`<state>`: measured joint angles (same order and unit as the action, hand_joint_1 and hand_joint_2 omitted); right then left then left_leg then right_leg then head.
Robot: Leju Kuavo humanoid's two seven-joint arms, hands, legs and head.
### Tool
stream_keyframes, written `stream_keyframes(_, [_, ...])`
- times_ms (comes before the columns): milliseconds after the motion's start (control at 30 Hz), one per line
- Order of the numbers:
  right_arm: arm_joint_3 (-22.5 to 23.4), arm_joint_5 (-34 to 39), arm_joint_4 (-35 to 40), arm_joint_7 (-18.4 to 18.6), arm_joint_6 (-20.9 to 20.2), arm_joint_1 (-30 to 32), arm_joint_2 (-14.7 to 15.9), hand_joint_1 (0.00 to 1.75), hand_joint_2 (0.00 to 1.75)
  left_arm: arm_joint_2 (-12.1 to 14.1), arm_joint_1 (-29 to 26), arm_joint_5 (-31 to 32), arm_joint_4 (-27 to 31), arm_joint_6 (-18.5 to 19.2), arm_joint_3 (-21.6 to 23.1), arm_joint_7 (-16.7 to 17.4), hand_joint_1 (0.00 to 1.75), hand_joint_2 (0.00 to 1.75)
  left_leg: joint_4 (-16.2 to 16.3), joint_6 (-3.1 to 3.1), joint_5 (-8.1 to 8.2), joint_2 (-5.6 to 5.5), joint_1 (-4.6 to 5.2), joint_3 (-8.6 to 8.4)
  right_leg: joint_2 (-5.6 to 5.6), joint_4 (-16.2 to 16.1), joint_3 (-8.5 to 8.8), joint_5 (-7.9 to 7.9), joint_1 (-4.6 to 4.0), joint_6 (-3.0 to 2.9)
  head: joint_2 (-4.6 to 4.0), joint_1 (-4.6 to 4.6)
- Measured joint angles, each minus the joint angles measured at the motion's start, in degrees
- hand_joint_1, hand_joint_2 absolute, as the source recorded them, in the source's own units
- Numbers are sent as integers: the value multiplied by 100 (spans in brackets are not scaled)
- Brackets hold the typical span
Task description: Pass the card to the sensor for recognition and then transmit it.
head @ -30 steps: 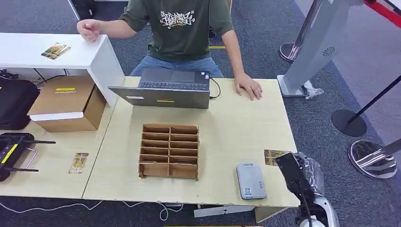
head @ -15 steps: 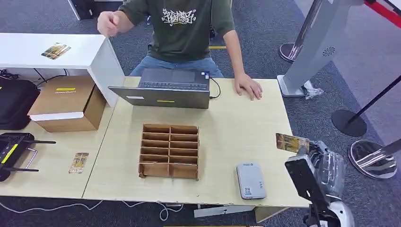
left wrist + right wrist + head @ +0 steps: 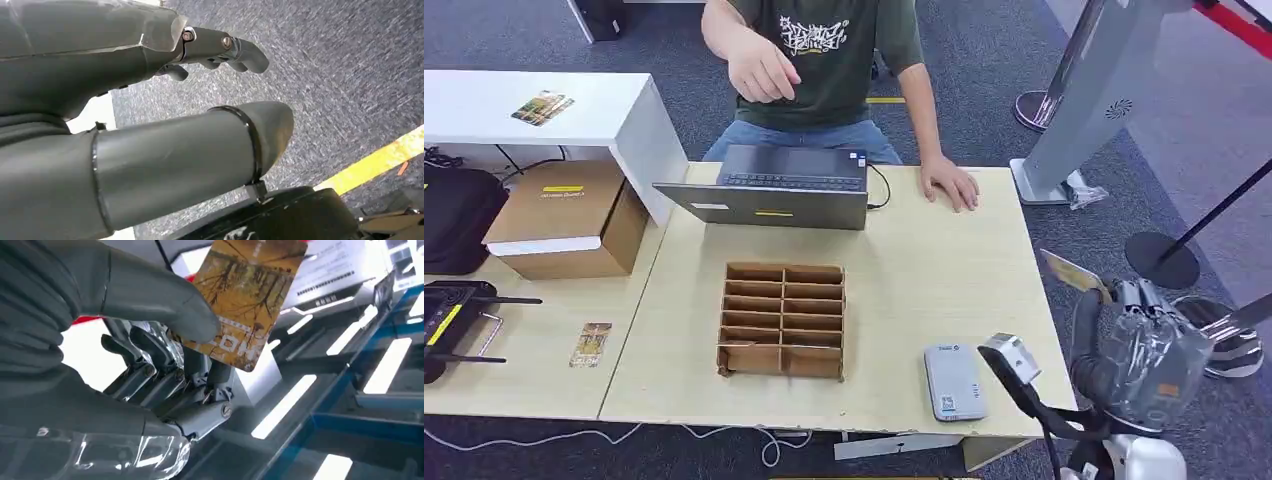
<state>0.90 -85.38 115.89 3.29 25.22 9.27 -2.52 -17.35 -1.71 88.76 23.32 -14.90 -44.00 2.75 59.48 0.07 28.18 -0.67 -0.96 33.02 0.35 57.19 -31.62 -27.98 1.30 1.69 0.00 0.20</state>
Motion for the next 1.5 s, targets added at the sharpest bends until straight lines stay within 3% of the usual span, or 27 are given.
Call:
stream_keyframes(100, [-11,-17,-79,100,149,-127,476,175,175,26,13,0,-88,-33,72,-22,0,0,1,0,0,-1,1,1,-1,0,1,0,1,0,0,5])
stream_keyframes(200, [94,-17,-131,-221,300,-175,893,175,175,61,31,0,-173,-66,97,-61,0,0,2,1,0,0,10,1,-1,-2,1,1,6,1,0,4])
stream_keyframes(267, [260,-17,-175,-700,449,-206,1046,175,175,98,57,0,-243,-72,114,-98,0,0,3,2,1,-2,11,1,-3,-2,1,1,7,2,0,4])
stream_keyframes(333, [527,-17,-260,-1499,742,-238,1024,175,175,129,85,0,-322,-79,121,-122,0,0,3,2,1,-1,10,0,-1,-2,-1,1,6,1,0,2])
stream_keyframes(367, [739,-17,-328,-2183,959,-261,879,175,175,138,95,0,-361,-88,123,-140,0,0,2,2,1,-2,9,1,-2,-2,-1,0,5,1,0,4])
stream_keyframes(433, [1244,-17,-545,-3748,1288,-449,288,175,175,162,109,0,-442,-112,127,-184,0,0,-5,-2,2,8,2,-6,10,0,-7,3,0,-4,0,9])
stream_keyframes(467, [1442,-17,-657,-4286,1301,-520,64,175,175,175,124,0,-479,-120,136,-190,0,0,-5,-5,4,11,1,-7,13,1,-7,3,0,-4,0,-11])
stream_keyframes(500, [1575,-17,-760,-4537,1303,-545,-119,175,175,183,133,0,-512,-129,149,-212,0,0,-7,-6,3,9,1,-5,8,3,-6,-1,1,-7,0,-13])
stream_keyframes(533, [1650,-17,-825,-4453,1299,-592,-187,175,175,190,135,0,-534,-134,156,-223,0,0,-9,-9,-1,-4,0,4,-5,9,-5,-2,-1,-9,0,-9])
stream_keyframes(567, [1659,-17,-934,-4002,1191,-695,-196,175,175,203,133,0,-562,-140,164,-230,0,0,-9,-12,-4,-1,0,7,-3,11,-10,-2,0,-9,0,-2])
stream_keyframes(600, [1535,-17,-1029,-3322,1016,-836,-85,175,175,223,128,0,-599,-142,182,-238,0,0,-18,-12,-10,4,4,65,2,22,3,1,1,-11,0,-13])
stream_keyframes(667, [960,-19,-1218,-1312,375,-1513,626,175,175,251,163,0,-647,-149,247,-238,0,0,-17,-10,-3,3,29,85,2,27,-25,0,23,-11,0,-18])
stream_keyframes(733, [-92,-26,-1399,1625,191,-2139,1235,175,175,282,214,0,-691,-151,320,-238,0,0,-14,9,-26,-8,31,78,-8,20,-34,-2,28,-3,0,-2])
stream_keyframes(767, [-882,-28,-1510,3047,204,-2382,1415,175,175,312,215,0,-702,-153,372,-238,0,0,-12,7,-27,-6,31,68,-12,19,-33,6,28,-4,0,24])
stream_keyframes(800, [-1438,-28,-1603,3475,232,-2510,1536,175,175,328,219,0,-728,-153,409,-238,0,0,-7,7,-28,1,34,61,0,20,-36,14,31,2,0,17])
stream_keyframes(900, [-2650,-28,-1917,3176,291,-2702,1588,175,175,358,236,0,-798,-155,551,-238,0,0,-7,5,-34,-15,30,34,-11,30,-49,14,27,2,0,13])
stream_keyframes(933, [-2787,-28,-2029,2764,289,-2798,1562,175,175,361,233,0,-827,-155,595,-236,0,0,-8,2,-35,-16,30,37,-12,31,-51,13,27,2,0,11])
stream_keyframes(1033, [-2796,-28,-2331,854,226,-3101,1380,175,175,376,243,0,-877,-162,691,-236,0,0,-12,1,-34,-7,27,44,-2,33,-59,12,24,0,0,7])
stream_keyframes(1067, [-2813,-28,-2437,504,187,-3191,1315,175,175,378,257,0,-890,-166,717,-236,0,0,-13,1,-34,-5,27,46,-2,33,-60,12,23,0,0,11])
stream_keyframes(1500, [-2859,-26,-3030,134,79,-3695,619,175,175,411,291,-2,-971,-155,818,-199,0,0,-11,-2,-37,-9,29,48,-9,33,-60,16,25,-4,0,9])
